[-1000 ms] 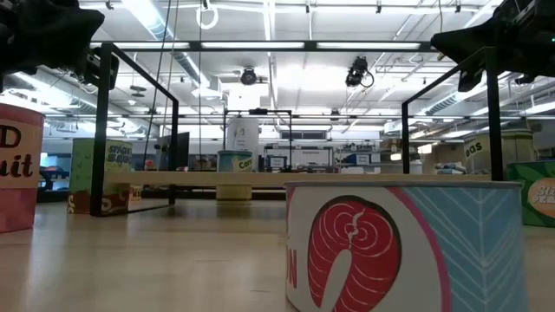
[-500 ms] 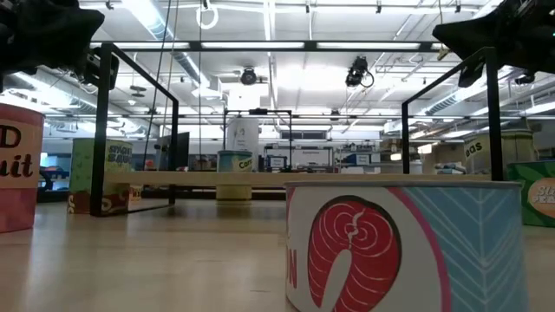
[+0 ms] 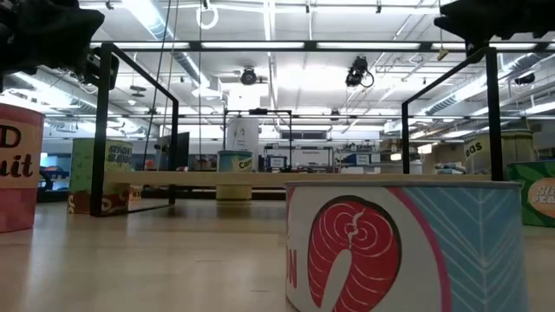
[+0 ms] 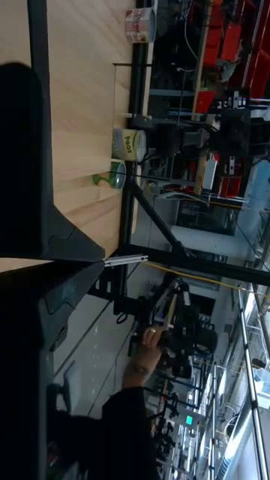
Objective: Pick and place cans onto a shelf
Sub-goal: Put the canned peas on the shelf
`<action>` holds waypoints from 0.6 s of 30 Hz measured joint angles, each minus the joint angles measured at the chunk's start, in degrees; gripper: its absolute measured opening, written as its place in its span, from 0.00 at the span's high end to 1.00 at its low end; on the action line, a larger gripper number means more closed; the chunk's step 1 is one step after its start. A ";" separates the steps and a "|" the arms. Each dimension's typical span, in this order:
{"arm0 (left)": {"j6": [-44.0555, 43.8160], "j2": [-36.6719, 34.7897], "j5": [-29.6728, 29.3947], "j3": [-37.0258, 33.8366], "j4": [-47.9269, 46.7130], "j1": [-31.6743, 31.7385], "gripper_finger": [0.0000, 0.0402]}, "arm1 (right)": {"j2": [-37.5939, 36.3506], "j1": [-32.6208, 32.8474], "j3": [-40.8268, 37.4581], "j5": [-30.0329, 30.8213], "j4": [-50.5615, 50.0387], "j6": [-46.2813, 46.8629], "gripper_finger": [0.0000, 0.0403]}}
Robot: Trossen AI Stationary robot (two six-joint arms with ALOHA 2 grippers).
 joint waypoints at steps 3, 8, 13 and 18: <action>0.01 -0.01 0.00 0.00 0.00 0.02 0.97 | 2.72 0.00 4.66 -6.28 -7.86 6.37 0.54; 0.00 -0.01 0.01 -0.02 0.00 0.02 0.97 | 4.78 0.00 6.06 -19.94 -11.23 20.02 0.33; -0.02 -0.01 0.00 -0.02 -0.02 0.00 0.97 | 5.86 0.00 6.06 -23.24 -10.20 23.97 0.19; 0.01 0.01 0.01 -0.02 -0.01 0.00 0.97 | 6.73 -0.04 8.28 -21.55 -16.89 18.00 0.16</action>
